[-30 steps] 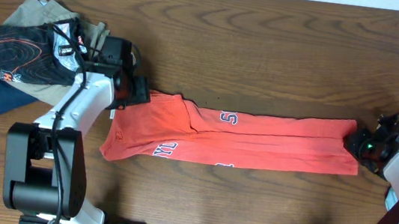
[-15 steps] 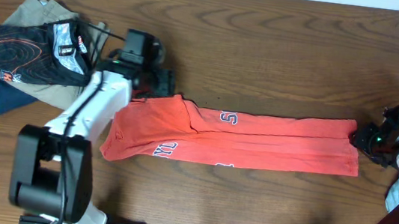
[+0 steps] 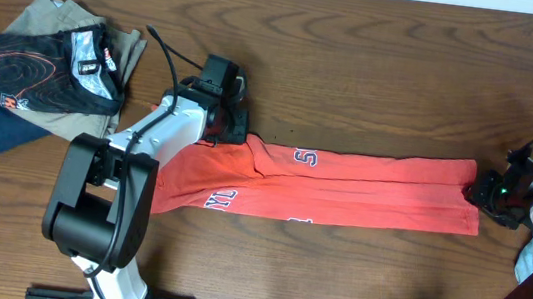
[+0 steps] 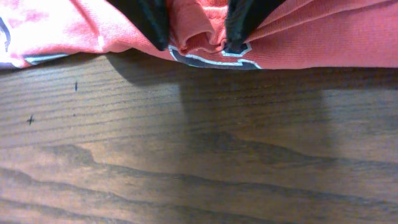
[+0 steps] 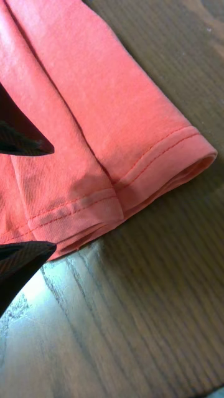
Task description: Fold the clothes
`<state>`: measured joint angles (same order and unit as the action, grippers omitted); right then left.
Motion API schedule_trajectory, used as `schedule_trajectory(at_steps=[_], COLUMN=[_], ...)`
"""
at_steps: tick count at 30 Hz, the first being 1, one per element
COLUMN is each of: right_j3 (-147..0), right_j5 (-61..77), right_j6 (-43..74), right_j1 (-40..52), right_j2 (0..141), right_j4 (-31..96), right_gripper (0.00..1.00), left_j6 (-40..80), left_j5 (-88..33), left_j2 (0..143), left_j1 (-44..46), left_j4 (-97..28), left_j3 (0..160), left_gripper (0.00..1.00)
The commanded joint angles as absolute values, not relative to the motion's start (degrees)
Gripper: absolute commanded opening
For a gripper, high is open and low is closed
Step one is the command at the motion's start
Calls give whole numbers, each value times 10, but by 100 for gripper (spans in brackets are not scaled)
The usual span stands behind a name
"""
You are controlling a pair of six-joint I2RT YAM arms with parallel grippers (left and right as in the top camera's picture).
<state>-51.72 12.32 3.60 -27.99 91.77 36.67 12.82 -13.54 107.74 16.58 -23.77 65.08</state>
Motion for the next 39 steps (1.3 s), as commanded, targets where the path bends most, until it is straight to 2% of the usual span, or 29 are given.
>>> schedule_trajectory(at_steps=[1,7,14,19,26,30,32,33,36,37,39], right_j3=[-529,-529,-529,-529,-529,-529,-529,-529,-529,-529,-528], right_j5=[111,105,105,103,55,16,15,15,17,20,20], right_j6=[25,25,25,25,25,25,25,25,15,6,0], right_j1=[-281,-281,-281,-281,-281,-281,-281,-281,-281,-281,-281], right_j2=[910,910,910,910,910,910,910,910,910,910,910], right_j4=[371,373,372,371,382,388,387,386,386,388,393], right_gripper=[42,43,43,43,43,45,51,54,59,60,61], left_j6=[123,123,128,137,125,125,125,126,126,126,126], left_j5=[-135,-135,-135,-138,-263,-263,-258,-251,-215,-200,-180], left_j2=[1076,1052,1025,1024,1021,1021,1021,1021,1021,1021,1021], left_j1=[169,169,169,169,171,175,175,175,175,175,173], left_j4=[-241,-248,-278,-340,-434,-436,-427,-423,-414,-411,-405], left_j3=[662,662,662,662,661,661,661,661,661,661,661], left_gripper=[29,27,6,6,6,6,8,13,44,50,53])
